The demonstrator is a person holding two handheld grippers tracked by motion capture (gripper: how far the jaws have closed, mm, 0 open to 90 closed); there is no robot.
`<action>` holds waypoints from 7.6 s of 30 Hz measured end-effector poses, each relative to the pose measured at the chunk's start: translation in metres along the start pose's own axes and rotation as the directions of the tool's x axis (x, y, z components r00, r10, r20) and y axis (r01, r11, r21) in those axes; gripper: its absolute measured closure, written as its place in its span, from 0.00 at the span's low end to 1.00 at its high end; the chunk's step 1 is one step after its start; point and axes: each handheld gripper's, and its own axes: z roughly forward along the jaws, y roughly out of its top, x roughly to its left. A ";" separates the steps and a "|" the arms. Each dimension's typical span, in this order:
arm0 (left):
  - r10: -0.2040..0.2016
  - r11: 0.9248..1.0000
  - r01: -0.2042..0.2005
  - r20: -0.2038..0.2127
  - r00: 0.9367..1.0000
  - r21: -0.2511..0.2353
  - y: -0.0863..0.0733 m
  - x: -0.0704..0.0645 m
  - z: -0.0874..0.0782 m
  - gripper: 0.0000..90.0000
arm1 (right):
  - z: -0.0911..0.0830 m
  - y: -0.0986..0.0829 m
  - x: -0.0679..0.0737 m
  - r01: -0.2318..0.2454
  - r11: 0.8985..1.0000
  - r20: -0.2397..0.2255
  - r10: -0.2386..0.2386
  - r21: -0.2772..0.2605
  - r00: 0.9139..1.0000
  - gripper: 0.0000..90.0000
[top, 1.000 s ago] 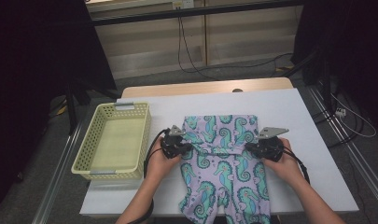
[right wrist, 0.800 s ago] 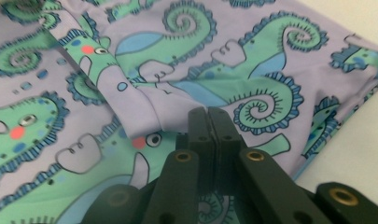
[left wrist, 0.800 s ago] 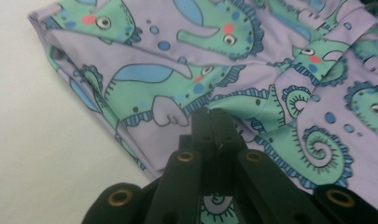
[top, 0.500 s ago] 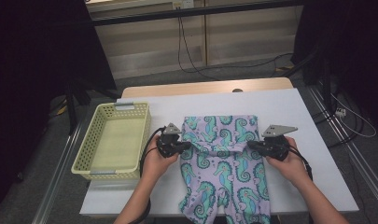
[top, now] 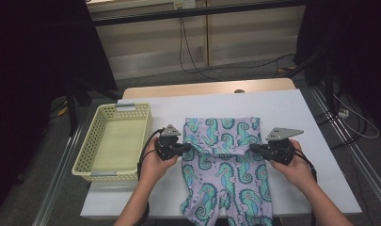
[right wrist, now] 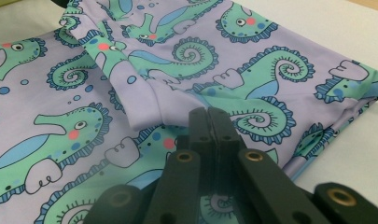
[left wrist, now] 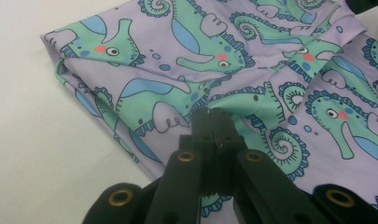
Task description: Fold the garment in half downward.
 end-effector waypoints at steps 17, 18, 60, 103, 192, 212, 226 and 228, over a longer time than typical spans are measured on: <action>-0.001 1.000 0.000 0.042 0.999 0.013 -0.010 -0.008 -0.010 1.00 | -0.016 -0.002 0.009 0.019 1.000 -0.025 -0.019 -0.009 0.999 1.00; -0.001 1.000 0.001 0.044 0.999 0.013 -0.011 -0.008 -0.011 1.00 | -0.017 -0.003 0.009 0.019 1.000 -0.024 -0.019 -0.011 1.000 1.00; 0.034 0.999 -0.039 0.108 0.994 0.037 -0.021 -0.031 -0.028 1.00 | -0.042 -0.020 0.028 0.042 0.999 -0.087 -0.043 -0.007 0.995 1.00; -0.129 0.990 0.127 -0.034 0.991 -0.062 0.025 0.031 0.016 0.27 | 0.014 0.005 -0.051 -0.139 0.990 0.215 0.133 0.016 0.968 0.42; -0.232 0.971 0.221 -0.155 0.960 -0.089 0.092 0.113 0.060 0.55 | 0.067 0.101 -0.125 -0.149 0.984 0.360 0.173 -0.094 0.917 0.58; -0.191 0.981 0.189 -0.081 0.978 -0.038 0.029 0.040 0.036 0.23 | 0.026 0.017 -0.011 -0.046 0.996 0.117 0.036 0.081 0.993 0.39; -0.160 0.987 0.159 -0.080 0.984 -0.012 -0.012 0.006 0.019 0.27 | 0.022 0.012 0.049 0.038 0.998 -0.017 -0.037 0.055 0.999 0.44; -0.149 0.989 0.149 -0.082 0.985 -0.006 -0.017 0.005 0.017 0.28 | 0.024 0.013 0.055 0.050 0.997 -0.031 -0.048 0.057 0.998 0.45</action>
